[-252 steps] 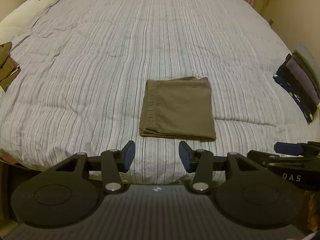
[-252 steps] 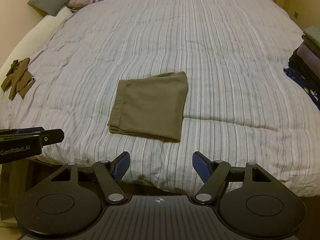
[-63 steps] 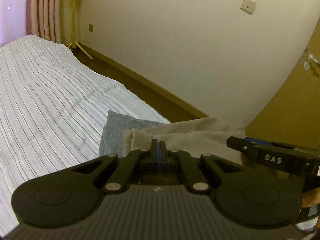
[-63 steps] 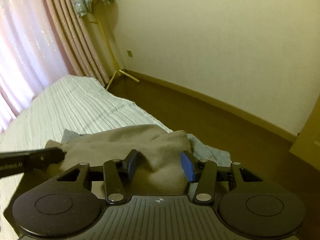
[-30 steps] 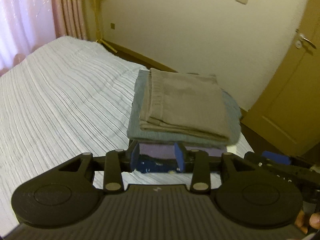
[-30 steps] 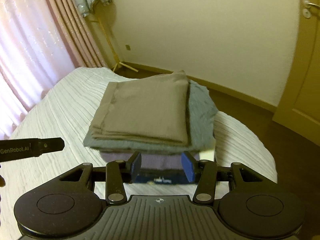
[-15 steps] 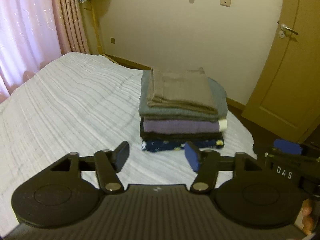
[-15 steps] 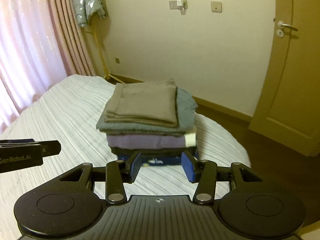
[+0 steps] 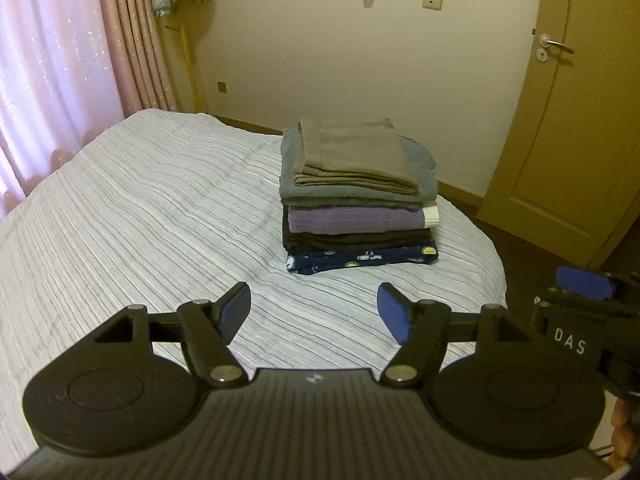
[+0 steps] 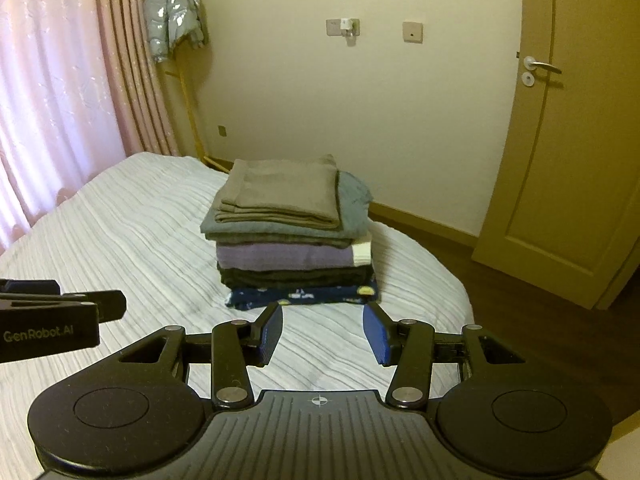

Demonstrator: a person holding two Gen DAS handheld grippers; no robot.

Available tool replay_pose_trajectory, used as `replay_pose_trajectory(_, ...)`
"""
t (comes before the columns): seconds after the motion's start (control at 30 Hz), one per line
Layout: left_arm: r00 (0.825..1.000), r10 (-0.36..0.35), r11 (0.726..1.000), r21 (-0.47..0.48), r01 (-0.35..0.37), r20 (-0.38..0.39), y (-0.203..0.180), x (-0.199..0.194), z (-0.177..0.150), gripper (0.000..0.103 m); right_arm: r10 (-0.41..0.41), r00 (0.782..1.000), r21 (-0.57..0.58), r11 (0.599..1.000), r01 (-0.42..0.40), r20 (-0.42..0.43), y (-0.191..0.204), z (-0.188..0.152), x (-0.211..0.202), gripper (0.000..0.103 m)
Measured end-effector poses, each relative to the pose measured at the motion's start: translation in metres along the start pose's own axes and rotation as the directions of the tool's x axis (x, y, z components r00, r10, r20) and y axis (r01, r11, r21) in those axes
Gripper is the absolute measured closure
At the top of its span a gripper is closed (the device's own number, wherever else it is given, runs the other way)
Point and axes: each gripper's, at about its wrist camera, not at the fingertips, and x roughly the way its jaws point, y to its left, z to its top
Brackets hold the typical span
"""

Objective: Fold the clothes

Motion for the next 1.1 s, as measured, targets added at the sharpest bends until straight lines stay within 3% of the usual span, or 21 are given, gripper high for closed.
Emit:
replay_pose_trajectory(0.3,0.999,-0.012,1.000,0.001,0.012,-0.052,0.000,0.015,-0.014,0.036,0.067,0.994,0.109,0.992,-0.058,-0.084,-0.013,-0.008,0.012,0.054)
replay_pose_trajectory(0.6,0.995,-0.019,1.000,0.011,0.020,-0.098,-0.006,0.037,-0.021,0.036,0.037,0.987,0.099,0.995,-0.021,-0.158,-0.014,-0.010,0.029,0.054)
replay_pose_trajectory(1.1,0.991,-0.020,1.000,-0.016,0.018,-0.130,0.001,0.068,-0.008,0.036,0.035,0.979,0.079,0.997,-0.019,-0.202,-0.013,0.005,0.062,0.054)
